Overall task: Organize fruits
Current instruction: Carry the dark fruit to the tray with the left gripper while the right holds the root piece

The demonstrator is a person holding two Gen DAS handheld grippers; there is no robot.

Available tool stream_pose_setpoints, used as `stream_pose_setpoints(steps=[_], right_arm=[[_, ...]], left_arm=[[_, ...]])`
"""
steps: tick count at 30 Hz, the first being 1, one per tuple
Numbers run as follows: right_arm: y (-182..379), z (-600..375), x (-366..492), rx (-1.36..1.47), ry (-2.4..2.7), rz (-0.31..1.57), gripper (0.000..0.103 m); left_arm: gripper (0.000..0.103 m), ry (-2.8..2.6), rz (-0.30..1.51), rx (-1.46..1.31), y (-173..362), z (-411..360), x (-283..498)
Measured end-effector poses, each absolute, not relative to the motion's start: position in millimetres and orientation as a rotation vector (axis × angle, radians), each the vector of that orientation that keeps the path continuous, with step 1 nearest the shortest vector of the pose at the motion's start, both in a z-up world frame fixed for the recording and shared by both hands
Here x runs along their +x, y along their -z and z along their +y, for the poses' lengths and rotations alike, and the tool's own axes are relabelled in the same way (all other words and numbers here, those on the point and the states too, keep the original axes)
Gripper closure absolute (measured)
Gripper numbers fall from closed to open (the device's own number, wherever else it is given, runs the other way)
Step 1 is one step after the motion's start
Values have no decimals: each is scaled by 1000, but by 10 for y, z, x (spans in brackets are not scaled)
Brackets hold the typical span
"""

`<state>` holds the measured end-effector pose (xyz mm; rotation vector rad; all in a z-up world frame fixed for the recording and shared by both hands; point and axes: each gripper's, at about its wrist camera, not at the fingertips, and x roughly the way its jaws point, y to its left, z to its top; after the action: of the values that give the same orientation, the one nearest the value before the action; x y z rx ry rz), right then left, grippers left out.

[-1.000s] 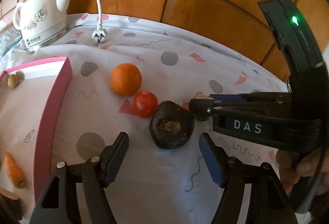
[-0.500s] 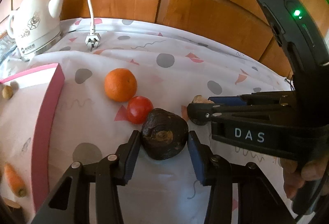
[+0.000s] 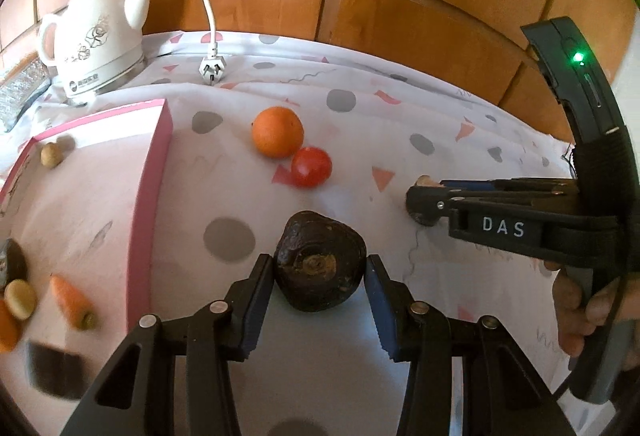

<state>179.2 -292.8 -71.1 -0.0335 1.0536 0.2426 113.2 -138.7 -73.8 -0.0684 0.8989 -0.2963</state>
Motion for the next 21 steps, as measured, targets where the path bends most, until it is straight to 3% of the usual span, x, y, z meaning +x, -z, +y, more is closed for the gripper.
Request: stream_pose_setpoints(steps=[21], right_arm=[[792, -3013, 579, 71, -75, 904, 69]], left_arm=[[56, 344, 868, -12, 782, -1378, 723]])
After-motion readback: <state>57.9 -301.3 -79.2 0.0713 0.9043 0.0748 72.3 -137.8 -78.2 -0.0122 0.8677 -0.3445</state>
